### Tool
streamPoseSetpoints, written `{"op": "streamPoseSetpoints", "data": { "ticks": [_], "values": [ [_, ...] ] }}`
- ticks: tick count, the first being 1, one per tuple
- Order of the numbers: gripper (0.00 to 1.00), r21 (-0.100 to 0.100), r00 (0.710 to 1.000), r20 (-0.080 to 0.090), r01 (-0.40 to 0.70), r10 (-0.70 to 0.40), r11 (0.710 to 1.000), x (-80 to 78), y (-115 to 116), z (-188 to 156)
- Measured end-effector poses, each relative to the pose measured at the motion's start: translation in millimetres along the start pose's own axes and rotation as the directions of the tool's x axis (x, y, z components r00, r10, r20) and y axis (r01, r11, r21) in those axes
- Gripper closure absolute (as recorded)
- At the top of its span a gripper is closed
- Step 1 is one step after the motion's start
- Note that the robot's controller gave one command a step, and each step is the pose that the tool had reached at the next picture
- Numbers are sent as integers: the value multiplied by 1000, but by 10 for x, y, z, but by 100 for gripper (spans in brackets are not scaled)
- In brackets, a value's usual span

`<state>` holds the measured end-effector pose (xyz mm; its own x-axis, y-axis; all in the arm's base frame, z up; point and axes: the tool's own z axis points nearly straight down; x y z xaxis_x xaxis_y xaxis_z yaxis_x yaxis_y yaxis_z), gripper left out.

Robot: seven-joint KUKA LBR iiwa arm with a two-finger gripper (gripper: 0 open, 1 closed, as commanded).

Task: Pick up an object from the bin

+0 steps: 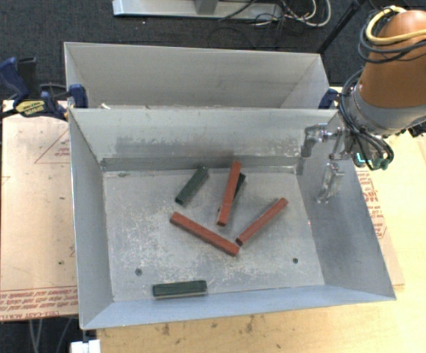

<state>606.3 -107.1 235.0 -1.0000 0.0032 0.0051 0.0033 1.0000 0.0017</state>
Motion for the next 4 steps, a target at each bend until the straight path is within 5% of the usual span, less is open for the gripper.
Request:
{"op": "streamPoseSetpoints", "data": {
  "ticks": [1,2,3,4],
  "values": [
    [0,2,1000,8,3,-3,1000,-15,4,-45],
    [0,3,993,10,119,-119,993,12,145,389],
    [0,3,944,7,331,-331,944,46,353,751],
    [0,4,853,6,522,-522,853,75,481,774]
  ]
}}
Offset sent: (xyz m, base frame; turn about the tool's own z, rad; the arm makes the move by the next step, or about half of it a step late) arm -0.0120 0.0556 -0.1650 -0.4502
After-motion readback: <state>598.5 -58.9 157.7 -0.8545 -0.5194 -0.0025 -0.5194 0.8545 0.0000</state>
